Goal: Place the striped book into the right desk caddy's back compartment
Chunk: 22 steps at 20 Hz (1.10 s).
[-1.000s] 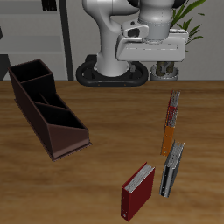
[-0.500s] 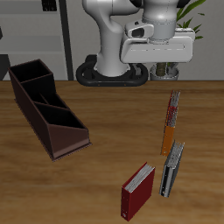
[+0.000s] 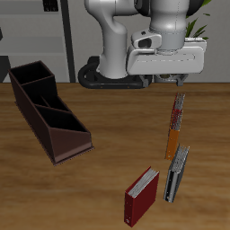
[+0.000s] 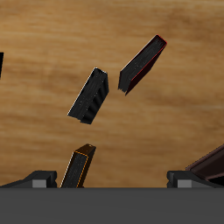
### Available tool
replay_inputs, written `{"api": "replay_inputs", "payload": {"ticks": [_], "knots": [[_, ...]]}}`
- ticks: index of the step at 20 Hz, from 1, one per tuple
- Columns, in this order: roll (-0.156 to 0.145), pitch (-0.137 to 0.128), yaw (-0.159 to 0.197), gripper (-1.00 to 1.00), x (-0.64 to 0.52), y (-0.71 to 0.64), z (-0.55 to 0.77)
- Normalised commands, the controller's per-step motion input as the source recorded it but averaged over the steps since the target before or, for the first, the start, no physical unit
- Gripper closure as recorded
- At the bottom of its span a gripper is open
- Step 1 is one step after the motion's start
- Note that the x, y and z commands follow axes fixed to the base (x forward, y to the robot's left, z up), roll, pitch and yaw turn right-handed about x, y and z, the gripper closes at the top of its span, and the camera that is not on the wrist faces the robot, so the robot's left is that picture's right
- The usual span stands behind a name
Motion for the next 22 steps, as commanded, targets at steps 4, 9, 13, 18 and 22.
{"api": "replay_inputs", "payload": {"ticks": [4, 9, 13, 18, 22], "knots": [[-0.007, -0.027, 0.020, -1.00, 0.08, 0.19, -0.07], [0.016, -0.002, -0.012, -1.00, 0.02, 0.23, -0.05], [0.024, -0.014, 0.015, -1.00, 0.01, 0.31, -0.07], [0.005, -0.015, -0.005, -1.00, 0.07, 0.13, 0.02], [-0.013, -0.021, 0.002, -1.00, 0.09, 0.03, 0.04]]}}
